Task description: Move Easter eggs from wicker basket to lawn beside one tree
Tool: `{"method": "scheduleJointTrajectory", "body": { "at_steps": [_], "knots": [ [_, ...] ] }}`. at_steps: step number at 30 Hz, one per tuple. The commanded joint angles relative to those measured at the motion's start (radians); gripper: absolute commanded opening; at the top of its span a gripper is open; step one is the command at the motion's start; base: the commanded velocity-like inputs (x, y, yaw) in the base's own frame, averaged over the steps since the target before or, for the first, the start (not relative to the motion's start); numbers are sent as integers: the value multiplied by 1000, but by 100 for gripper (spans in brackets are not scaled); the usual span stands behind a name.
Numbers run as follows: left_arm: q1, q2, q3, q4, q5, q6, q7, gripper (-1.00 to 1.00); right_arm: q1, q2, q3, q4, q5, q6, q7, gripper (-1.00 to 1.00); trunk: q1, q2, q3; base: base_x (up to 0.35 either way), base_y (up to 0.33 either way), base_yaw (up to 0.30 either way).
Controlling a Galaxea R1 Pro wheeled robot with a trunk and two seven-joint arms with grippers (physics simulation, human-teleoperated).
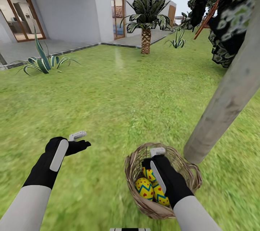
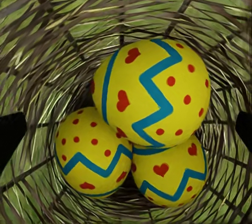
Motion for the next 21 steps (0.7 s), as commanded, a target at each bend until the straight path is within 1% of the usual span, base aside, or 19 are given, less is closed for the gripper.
{"method": "scheduleJointTrajectory", "body": {
  "at_steps": [1, 4, 8, 11, 13, 16, 21],
  "knots": [
    [0, 0, 0, -1, 11, 3, 9, 100, -1, 0, 2, 8, -25, -14, -26, 100, 0, 0, -1, 0, 34, 0],
    [0, 0, 0, 0, 12, 2, 9, 100, -1, 0, 2, 26, -43, -36, -48, 100, 0, 0, -1, 0, 15, 0],
    [0, 0, 0, 1, 11, 2, 9, 100, -1, 0, 2, 45, -60, -43, -54, 100, 0, 0, -1, 0, 3, 0],
    [0, 0, 0, 2, 11, 2, 9, 100, -1, 0, 7, 96, -85, -47, -55, 100, 0, 0, -1, 0, 0, 0],
    [0, 0, 0, 2, 11, 2, 9, 100, -1, 0, 11, 134, -90, -56, -55, 100, 0, 0, -1, 0, 0, 0],
    [0, -1, -2, -2, 13, 4, 9, 100, -2, 0, 15, 166, -93, -83, -56, 100, 0, 0, -1, 0, 0, 0],
    [0, -1, -1, -7, 16, 5, 9, 100, -2, 0, 15, 169, -94, -88, -53, 100, 0, 0, -1, 0, 0, 0]
  ]
}}
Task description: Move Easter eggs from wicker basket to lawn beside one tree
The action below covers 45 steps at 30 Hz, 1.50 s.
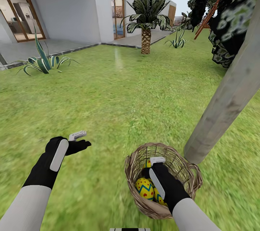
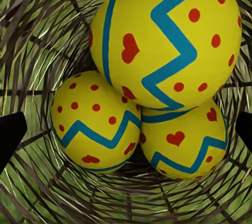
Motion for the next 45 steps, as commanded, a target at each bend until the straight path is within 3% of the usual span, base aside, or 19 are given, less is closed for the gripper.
{"method": "scheduleJointTrajectory", "body": {
  "at_steps": [1, 5, 9, 14, 24, 31, 32, 40, 45],
  "knots": [
    [0, 0, 1, -2, 11, 4, 9, 100, -1, 0, 3, -1, -11, 2, -8, 100, 0, 0, -1, 0, 0, 0],
    [9, -13, -6, -9, 15, 0, 4, 100, -23, -9, 26, 2, -10, -21, -4, 100, 0, 0, -1, 0, 0, 0],
    [9, -14, -4, -11, 15, 1, 3, 100, -36, -8, 3, -6, -9, -3, -5, 100, 0, 0, -1, 0, 0, 0],
    [9, -15, -4, -15, 15, 1, 3, 100, -39, -8, 2, -8, -10, 2, -4, 100, 0, 0, -1, 0, 0, 0],
    [9, -15, -4, -15, 15, 2, 3, 100, -39, -21, 58, 4, -16, 11, 34, 100, 7, -14, -7, 0, 0, 0],
    [9, -15, -4, -15, 15, 2, 3, 100, -39, -48, 97, 12, -14, 12, 49, 100, 7, -14, -7, 0, 0, 0],
    [9, -15, -4, -15, 15, 2, 3, 100, -39, -49, 198, 18, -14, 12, 49, 100, 7, -14, -7, 0, 0, 0],
    [9, -15, -4, -14, 15, 2, 3, 100, -39, -50, 292, 54, -13, 10, 50, 100, 15, -28, -13, 0, 0, 0],
    [9, -15, -4, -14, 15, 2, 3, 100, -39, -50, 306, 57, -14, 11, 52, 100, 23, -42, -20, 0, 0, 0]
  ]
}}
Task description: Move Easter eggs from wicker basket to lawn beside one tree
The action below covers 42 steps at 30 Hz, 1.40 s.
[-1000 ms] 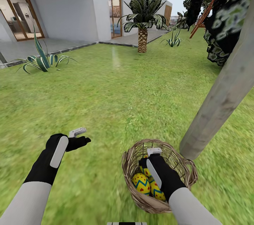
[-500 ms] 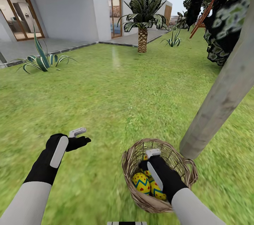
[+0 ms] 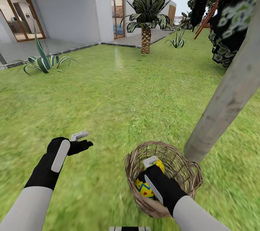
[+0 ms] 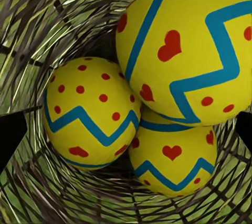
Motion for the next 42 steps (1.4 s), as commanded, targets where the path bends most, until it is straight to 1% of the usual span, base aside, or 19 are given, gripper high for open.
{"method": "scheduleJointTrajectory", "body": {
  "at_steps": [1, 4, 8, 9, 13, 17, 20, 32, 36, 42],
  "knots": [
    [0, 0, 0, -1, 11, 3, 9, 100, -1, -1, 5, 0, -10, 3, -9, 100, 4, -8, -4, 0, 0, 0],
    [0, 0, 0, -1, 11, 3, 9, 100, -1, -1, 5, 3, -9, 3, -9, 100, 15, -29, -13, 0, 0, 0],
    [0, 0, 0, -2, 11, 3, 9, 100, -1, -2, 6, 3, -8, 3, -9, 100, 15, -29, -13, 0, 0, 0],
    [0, 0, 0, -1, 11, 3, 9, 100, -1, -2, 6, 3, -8, 3, -9, 100, 19, -36, -17, 0, 0, 0],
    [0, 0, 0, -1, 11, 3, 9, 100, -1, -2, 6, 3, -8, 3, -9, 100, 21, -37, -32, 0, 0, 0],
    [0, 0, 0, -2, 11, 3, 9, 100, -1, -2, 6, 3, -8, 2, -10, 100, 21, -37, -32, 0, 0, 0],
    [0, -1, 0, -2, 11, 3, 9, 100, -1, -2, 6, 3, -8, -1, -9, 100, 22, -37, -44, 0, 0, 0],
    [0, -1, 0, -2, 11, 2, 9, 100, -1, -2, 6, 3, -3, -8, -5, 100, 22, -37, -44, 0, 0, 0],
    [0, -1, 0, -2, 11, 2, 9, 100, -1, -2, 6, 3, -3, -12, -4, 100, 24, -38, -59, 0, 0, 0],
    [0, -1, 0, -2, 11, 3, 9, 100, -1, -2, 4, 2, -2, -31, -4, 100, 24, -38, -59, 0, 0, 0]
  ]
}}
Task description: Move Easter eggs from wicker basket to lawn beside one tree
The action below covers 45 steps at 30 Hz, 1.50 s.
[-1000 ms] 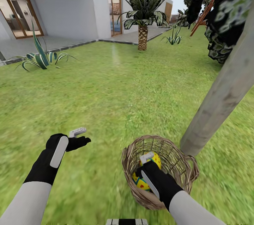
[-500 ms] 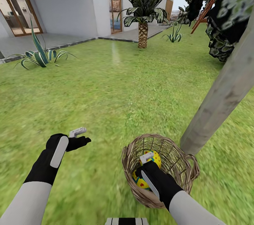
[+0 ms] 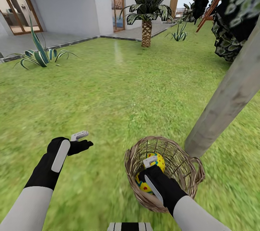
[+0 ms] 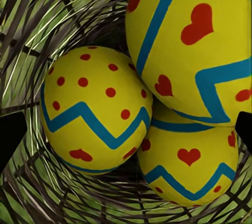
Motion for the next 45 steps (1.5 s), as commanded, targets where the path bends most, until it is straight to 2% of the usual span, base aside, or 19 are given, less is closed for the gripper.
{"method": "scheduleJointTrajectory", "body": {
  "at_steps": [1, 6, 10, 17, 30, 37, 40, 45],
  "knots": [
    [0, 0, 0, -1, 11, 3, 9, 100, -1, -1, 4, -1, -10, 0, -9, 100, 0, -1, -5, 0, 0, 0],
    [0, 0, 0, -1, 11, 3, 9, 100, -1, -1, 4, -4, -10, -1, -9, 100, 0, -1, -5, 0, 0, 0],
    [0, 0, 0, -1, 11, 3, 9, 100, -1, -1, 4, -4, -10, -1, -9, 100, 2, -2, -20, 0, 0, 0],
    [0, 0, 0, 0, 11, 3, 9, 100, -1, -1, 4, -4, -10, 0, -12, 100, 2, -2, -20, 0, 0, 0],
    [0, 0, 0, 0, 11, 2, 9, 100, -1, -1, 4, -11, -10, -1, -11, 100, 7, -4, -63, 0, 0, 0],
    [0, 0, 0, 0, 11, 2, 9, 100, -1, -1, 4, -16, -10, -4, -10, 100, 7, -4, -67, 0, 0, 0],
    [0, 0, 0, 0, 11, 2, 9, 100, -1, -1, 4, -17, -10, -20, -9, 100, 9, -5, -78, 0, 0, 0],
    [0, 0, 0, 0, 11, 2, 9, 100, -1, -1, 4, -16, -10, -72, -11, 100, 9, -5, -78, 0, 0, 0]
  ]
}}
